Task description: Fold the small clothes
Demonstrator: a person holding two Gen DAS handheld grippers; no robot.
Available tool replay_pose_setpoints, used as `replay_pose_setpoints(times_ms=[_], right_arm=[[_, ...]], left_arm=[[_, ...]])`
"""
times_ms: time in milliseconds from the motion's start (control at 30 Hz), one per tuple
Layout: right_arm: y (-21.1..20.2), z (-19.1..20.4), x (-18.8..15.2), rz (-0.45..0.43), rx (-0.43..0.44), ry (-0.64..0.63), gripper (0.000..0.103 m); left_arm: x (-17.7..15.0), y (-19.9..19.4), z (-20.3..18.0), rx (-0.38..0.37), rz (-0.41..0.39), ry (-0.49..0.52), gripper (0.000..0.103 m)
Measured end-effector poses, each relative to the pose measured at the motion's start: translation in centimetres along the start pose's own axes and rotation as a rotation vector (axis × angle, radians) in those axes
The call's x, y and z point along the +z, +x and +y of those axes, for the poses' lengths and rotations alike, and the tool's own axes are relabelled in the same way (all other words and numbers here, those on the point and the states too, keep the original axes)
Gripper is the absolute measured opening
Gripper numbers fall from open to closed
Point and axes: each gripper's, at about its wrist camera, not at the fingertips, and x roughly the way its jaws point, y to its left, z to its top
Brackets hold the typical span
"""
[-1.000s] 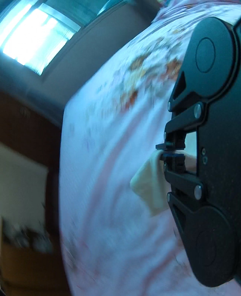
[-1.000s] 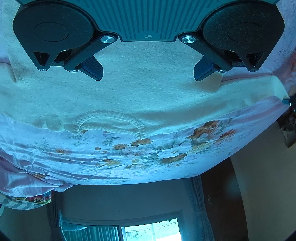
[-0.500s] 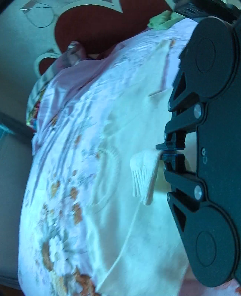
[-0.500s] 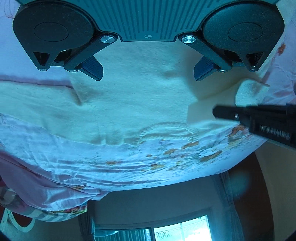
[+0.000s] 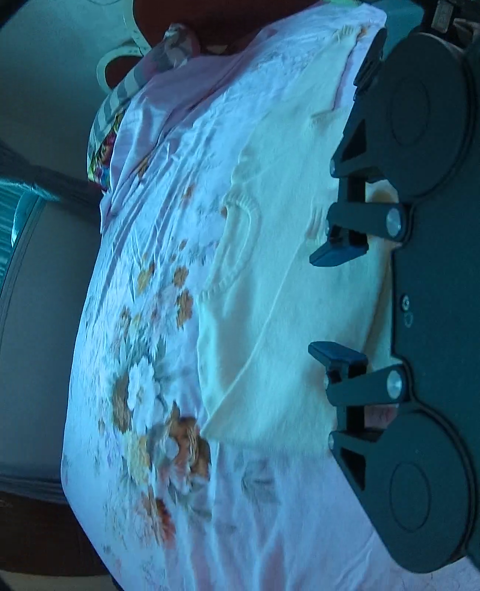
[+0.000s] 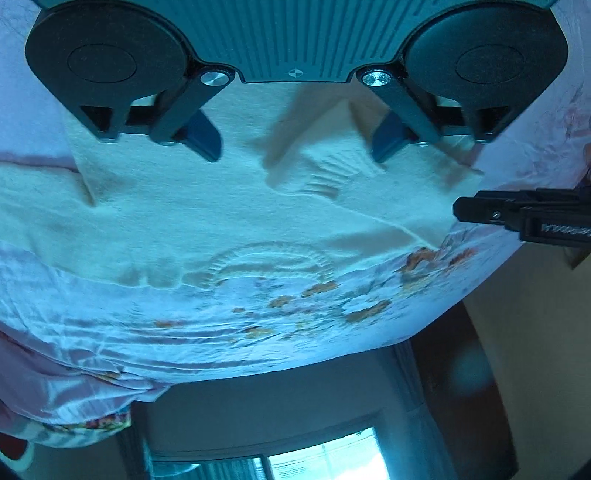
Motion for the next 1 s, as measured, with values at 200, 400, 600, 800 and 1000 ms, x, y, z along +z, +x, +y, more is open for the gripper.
replay_pose_setpoints(times_ms=[200, 400, 600, 800, 1000], right_arm=[[3.7, 3.6, -0.8, 0.052, -0.044, -0.108, 0.066], [3.0, 1.1, 0.2, -0.021, -0.085, 0.025, 0.013], [-1.1, -5.2, -1.1, -0.015, -0.157, 0.183, 0.0], [-1.9, -8.5, -2.4, 0.045, 0.005, 0.303, 0.013], [0.4, -8.5, -0.9, 0.059, 0.071, 0.377, 0.062]], left_arm=[[-1.0, 0.2, 2.8, 0.052, 0.01, -0.051, 0.042], [-1.8, 1.2, 2.8, 0.047, 0.009, -0.054, 0.042], [-2.4, 3.1, 1.1, 0.025, 0.021, -0.032, 0.042], [-3.4, 3.9, -0.1, 0.042, 0.047, 0.001, 0.042], [-3.1, 3.0, 0.4, 0.056, 0.033, -0.01, 0.042]])
